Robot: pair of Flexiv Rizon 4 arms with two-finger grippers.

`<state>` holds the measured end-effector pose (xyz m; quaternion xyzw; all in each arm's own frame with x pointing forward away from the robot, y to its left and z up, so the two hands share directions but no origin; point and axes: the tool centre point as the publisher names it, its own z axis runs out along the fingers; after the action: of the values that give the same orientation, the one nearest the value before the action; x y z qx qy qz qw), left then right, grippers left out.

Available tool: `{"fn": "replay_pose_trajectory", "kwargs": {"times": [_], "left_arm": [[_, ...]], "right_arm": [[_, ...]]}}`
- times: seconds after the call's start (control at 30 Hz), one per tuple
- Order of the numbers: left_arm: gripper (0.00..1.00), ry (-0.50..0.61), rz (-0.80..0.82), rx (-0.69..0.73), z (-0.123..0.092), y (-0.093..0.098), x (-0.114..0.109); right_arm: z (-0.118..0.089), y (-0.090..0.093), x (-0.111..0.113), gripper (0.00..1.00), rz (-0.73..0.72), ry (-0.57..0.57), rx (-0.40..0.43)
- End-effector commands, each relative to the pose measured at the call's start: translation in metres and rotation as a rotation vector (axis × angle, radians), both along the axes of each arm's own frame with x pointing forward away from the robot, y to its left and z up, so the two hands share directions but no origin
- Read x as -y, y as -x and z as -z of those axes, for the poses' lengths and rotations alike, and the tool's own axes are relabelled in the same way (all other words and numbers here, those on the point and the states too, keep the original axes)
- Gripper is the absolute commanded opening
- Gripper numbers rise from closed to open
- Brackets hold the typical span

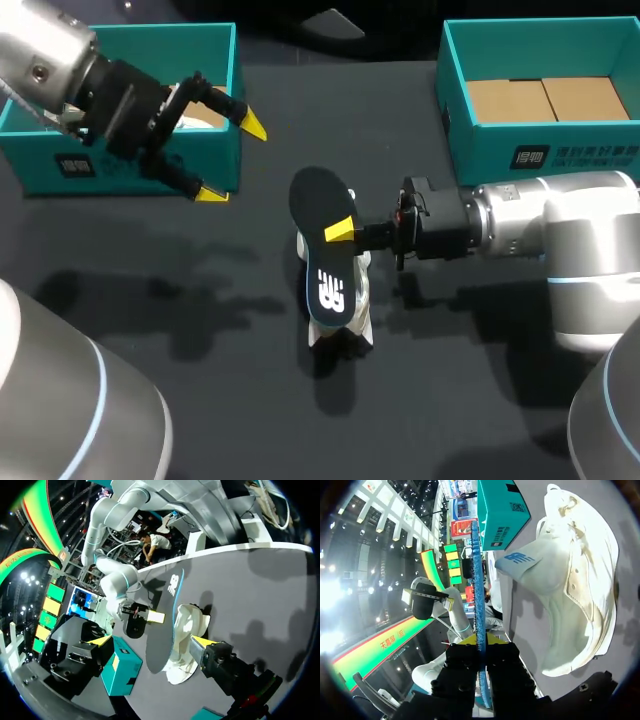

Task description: Take the shoe out of the shoebox, open the shoe tongue, remove and reinsert the insole, then place the shoe into the shoebox

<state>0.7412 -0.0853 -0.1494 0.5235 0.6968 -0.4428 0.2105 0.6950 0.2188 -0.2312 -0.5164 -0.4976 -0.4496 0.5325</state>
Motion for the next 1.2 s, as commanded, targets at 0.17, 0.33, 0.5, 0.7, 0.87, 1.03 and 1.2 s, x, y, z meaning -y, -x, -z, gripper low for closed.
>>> {"fn": "replay_pose_trajectory", "kwargs": {"times": [0.17,0.33,0.5,0.7,0.87,1.03,1.2], "left_arm": [[1.0,0.245,-0.084,-0.018,0.016,-0.001,-0.005],[1.0,0.245,-0.084,-0.018,0.016,-0.001,-0.005],[1.0,0.318,-0.107,0.003,0.036,0.002,-0.005],[1.0,0.355,-0.096,0.064,0.046,0.006,-0.011],[1.0,0.358,-0.068,0.095,0.043,0.007,-0.015],[1.0,0.372,-0.07,0.109,0.049,0.007,-0.011],[1.0,0.404,-0.131,0.158,0.061,0.001,-0.002]], "right_arm": [[0.0,0.001,-0.001,0.0,0.002,0.003,0.0],[0.0,0.001,-0.001,0.0,0.002,0.003,0.0],[0.0,0.001,-0.001,0.0,0.002,0.003,0.0],[0.0,0.001,-0.001,0.0,0.002,0.003,0.0],[0.0,0.001,-0.001,0.0,0.002,0.003,0.0],[0.0,0.001,-0.001,0.0,0.002,0.003,0.0],[-0.006,-0.001,-0.015,0.0,0.004,-0.014,-0.025]]}}
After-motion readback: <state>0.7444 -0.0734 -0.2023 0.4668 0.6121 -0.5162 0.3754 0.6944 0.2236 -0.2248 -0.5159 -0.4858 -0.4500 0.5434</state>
